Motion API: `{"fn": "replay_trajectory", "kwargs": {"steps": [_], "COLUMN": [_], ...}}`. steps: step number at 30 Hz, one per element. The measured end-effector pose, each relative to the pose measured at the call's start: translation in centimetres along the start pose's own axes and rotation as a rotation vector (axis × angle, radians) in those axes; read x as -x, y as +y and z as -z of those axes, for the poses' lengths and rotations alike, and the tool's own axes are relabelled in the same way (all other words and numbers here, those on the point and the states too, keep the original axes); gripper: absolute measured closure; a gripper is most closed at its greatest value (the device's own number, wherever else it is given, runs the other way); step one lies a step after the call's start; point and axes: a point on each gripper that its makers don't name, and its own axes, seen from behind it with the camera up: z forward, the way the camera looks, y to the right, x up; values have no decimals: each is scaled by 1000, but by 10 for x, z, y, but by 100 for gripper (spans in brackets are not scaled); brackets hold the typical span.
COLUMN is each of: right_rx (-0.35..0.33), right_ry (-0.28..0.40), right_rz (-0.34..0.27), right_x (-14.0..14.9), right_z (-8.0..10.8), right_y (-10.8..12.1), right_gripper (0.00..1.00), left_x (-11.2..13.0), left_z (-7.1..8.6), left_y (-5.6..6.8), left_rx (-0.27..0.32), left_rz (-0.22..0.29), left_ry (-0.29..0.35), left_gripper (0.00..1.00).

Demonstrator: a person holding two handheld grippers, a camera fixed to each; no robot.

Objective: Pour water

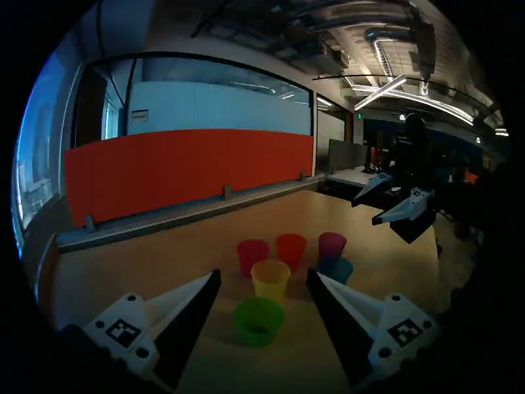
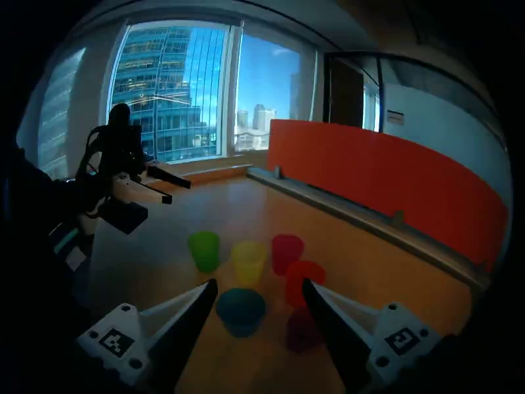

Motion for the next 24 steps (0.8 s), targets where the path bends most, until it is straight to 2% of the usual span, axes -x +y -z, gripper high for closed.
{"fn": "replay_trajectory", "kwargs": {"steps": [9,24], "right_rx": [-12,-47], "right_ry": [-41,-101], "right_rz": [15,5], "right_x": [23,57], "right_z": [-8,-20], "right_y": [-2,-13], "right_gripper": [0,0], "left_x": [25,66], "left_z": [-6,-12], "left_y": [5,8], "left_rx": [21,36], "left_rz": [-10,-27], "left_ry": [-47,-144], "left_gripper": [3,3]}}
